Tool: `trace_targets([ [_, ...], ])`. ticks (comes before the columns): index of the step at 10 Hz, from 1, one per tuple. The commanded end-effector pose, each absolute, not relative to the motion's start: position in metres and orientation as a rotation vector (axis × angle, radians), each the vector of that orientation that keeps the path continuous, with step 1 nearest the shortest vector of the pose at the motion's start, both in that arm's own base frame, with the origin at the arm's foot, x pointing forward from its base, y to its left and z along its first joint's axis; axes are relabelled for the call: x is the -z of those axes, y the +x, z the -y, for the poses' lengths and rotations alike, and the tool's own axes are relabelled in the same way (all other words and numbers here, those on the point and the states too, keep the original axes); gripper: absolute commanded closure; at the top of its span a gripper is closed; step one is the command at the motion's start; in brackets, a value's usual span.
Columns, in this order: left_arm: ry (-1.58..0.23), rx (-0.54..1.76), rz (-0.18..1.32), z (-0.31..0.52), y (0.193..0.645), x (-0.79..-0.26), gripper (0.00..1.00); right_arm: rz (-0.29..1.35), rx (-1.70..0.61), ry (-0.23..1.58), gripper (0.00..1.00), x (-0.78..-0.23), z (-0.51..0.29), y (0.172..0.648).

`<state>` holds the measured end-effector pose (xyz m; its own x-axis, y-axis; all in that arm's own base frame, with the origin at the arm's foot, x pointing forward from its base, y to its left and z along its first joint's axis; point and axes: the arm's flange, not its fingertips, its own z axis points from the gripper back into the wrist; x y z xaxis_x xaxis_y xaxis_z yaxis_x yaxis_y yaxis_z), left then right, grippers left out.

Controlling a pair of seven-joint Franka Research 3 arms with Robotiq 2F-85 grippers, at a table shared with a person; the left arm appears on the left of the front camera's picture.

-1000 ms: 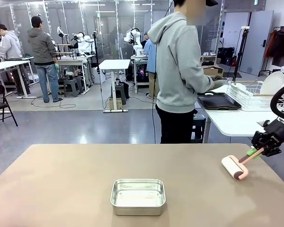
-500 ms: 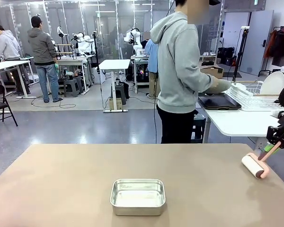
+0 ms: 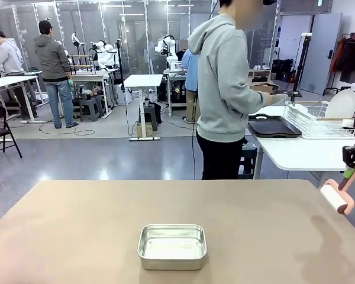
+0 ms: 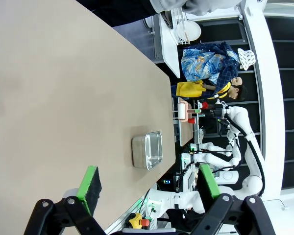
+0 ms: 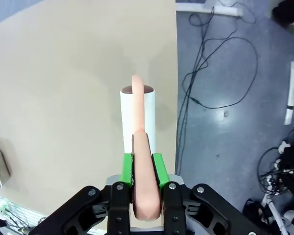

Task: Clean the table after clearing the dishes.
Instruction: When the right (or left) Handle tray is removed, use the right hand (or left hand) to clean the right (or left) side of the table with the Lint Roller.

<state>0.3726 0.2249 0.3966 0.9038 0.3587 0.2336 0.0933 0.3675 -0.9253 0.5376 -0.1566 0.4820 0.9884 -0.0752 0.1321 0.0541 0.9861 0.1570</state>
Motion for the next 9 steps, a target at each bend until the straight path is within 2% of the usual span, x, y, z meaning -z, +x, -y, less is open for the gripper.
trace_targets([
  [1, -1.195, -0.17, 0.431, -0.226, 0.369, -0.398, 0.0, 0.167, 0.1, 0.076, 0.79, -0.5, 0.133, 0.525],
  [9, -1.195, -0.17, 0.431, -0.226, 0.369, -0.398, 0.0, 0.173, 0.062, 0.097, 0.79, -0.515, 0.138, 0.527],
])
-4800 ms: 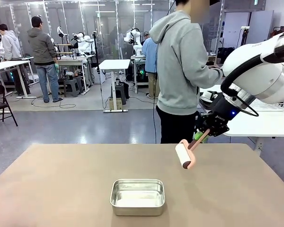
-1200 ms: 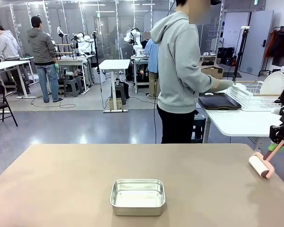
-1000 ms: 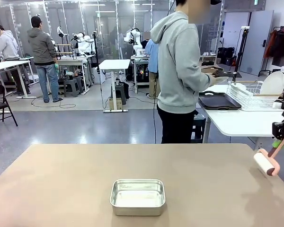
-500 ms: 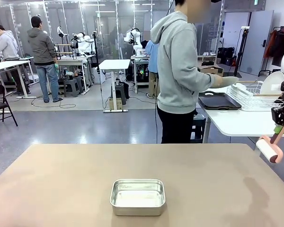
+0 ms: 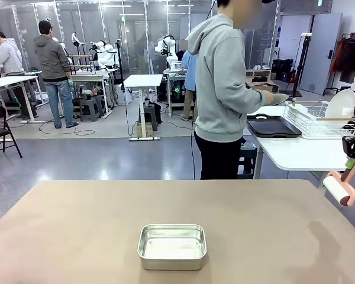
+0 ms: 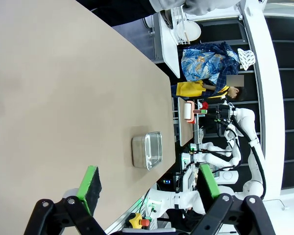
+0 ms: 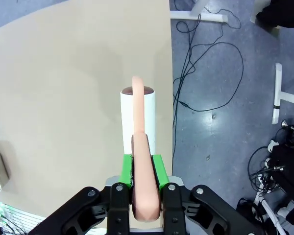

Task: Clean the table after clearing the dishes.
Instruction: When the right (or left) Handle tray is removed, use the right hand (or left hand) to clean the right (or left) side of the table with the Lint Roller, then place the Lint Roller back on top of the Airtight Container.

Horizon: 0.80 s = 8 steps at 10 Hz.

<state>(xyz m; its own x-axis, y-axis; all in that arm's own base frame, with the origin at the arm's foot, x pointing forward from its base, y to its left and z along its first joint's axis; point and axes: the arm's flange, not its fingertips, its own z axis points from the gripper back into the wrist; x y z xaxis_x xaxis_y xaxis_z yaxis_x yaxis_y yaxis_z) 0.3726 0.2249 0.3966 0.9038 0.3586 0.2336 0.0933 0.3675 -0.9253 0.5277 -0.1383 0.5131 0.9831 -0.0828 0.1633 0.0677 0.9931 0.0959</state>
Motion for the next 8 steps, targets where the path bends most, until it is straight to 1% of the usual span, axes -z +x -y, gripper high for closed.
trace_targets([
  [1, -1.195, -0.17, 0.431, -0.226, 0.3691, -0.3983, 0.0, 0.173, 0.062, 0.097, 0.79, -0.5148, 0.1377, 0.5273],
  [8, -1.195, -0.17, 0.431, -0.226, 0.3691, -0.3983, 0.0, 0.173, 0.062, 0.097, 0.79, -0.5148, 0.1377, 0.5273],
])
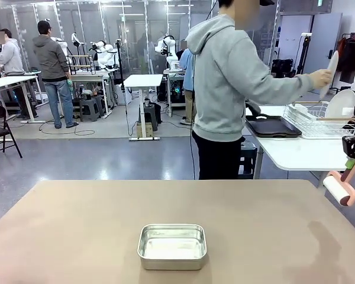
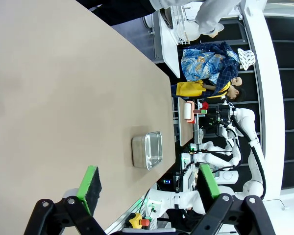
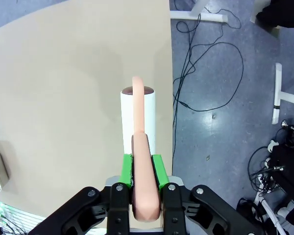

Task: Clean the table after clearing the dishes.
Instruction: Place the Lint Roller back on top of the Airtight Container.

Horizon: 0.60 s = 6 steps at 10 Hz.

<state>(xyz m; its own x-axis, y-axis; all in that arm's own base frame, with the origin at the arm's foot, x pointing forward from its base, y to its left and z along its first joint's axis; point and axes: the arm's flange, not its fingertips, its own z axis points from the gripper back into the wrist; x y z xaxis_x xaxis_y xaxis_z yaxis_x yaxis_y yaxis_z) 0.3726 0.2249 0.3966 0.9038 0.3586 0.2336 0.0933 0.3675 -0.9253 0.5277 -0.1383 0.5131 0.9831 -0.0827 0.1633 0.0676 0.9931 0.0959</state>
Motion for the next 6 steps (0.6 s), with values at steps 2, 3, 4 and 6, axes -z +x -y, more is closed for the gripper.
trace_targets([
  [2, -1.195, -0.17, 0.431, -0.226, 0.3691, -0.3983, 0.0, 0.173, 0.062, 0.097, 0.79, -0.5148, 0.1377, 0.5273],
  [3, -1.195, -0.17, 0.431, -0.226, 0.3691, -0.3983, 0.0, 0.173, 0.062, 0.097, 0.79, -0.5148, 0.1377, 0.5273],
  [4, -1.195, -0.17, 0.431, -0.226, 0.3691, -0.3983, 0.0, 0.173, 0.062, 0.097, 0.79, -0.5148, 0.1377, 0.5273],
  [6, -1.195, -0.17, 0.431, -0.226, 0.3691, -0.3983, 0.0, 0.173, 0.062, 0.097, 0.79, -0.5148, 0.1377, 0.5273],
])
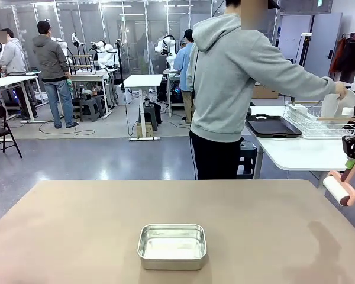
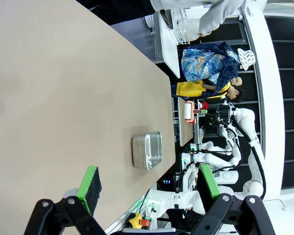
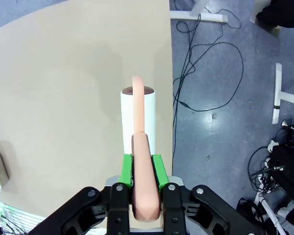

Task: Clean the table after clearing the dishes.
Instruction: Place the Lint Roller back on top of the Airtight Container.

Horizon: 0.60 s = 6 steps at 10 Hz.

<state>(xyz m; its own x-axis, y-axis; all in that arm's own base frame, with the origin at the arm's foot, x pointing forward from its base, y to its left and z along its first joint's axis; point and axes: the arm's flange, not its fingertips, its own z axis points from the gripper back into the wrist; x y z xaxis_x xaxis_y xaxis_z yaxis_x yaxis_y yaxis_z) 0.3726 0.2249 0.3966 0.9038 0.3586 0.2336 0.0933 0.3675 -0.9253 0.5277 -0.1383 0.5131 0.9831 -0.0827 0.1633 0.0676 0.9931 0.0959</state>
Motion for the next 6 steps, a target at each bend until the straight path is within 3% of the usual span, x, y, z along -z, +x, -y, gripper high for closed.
trace_targets([
  [1, -1.195, -0.17, 0.431, -0.226, 0.369, -0.398, 0.0, 0.173, 0.062, 0.097, 0.79, -0.515, 0.138, 0.527],
  [3, -1.195, -0.17, 0.431, -0.226, 0.369, -0.398, 0.0, 0.168, 0.076, 0.09, 0.79, -0.513, 0.138, 0.528],
  [6, -1.195, -0.17, 0.431, -0.226, 0.369, -0.398, 0.0, 0.332, -0.253, -0.006, 0.79, -0.581, 0.063, 0.529],
])
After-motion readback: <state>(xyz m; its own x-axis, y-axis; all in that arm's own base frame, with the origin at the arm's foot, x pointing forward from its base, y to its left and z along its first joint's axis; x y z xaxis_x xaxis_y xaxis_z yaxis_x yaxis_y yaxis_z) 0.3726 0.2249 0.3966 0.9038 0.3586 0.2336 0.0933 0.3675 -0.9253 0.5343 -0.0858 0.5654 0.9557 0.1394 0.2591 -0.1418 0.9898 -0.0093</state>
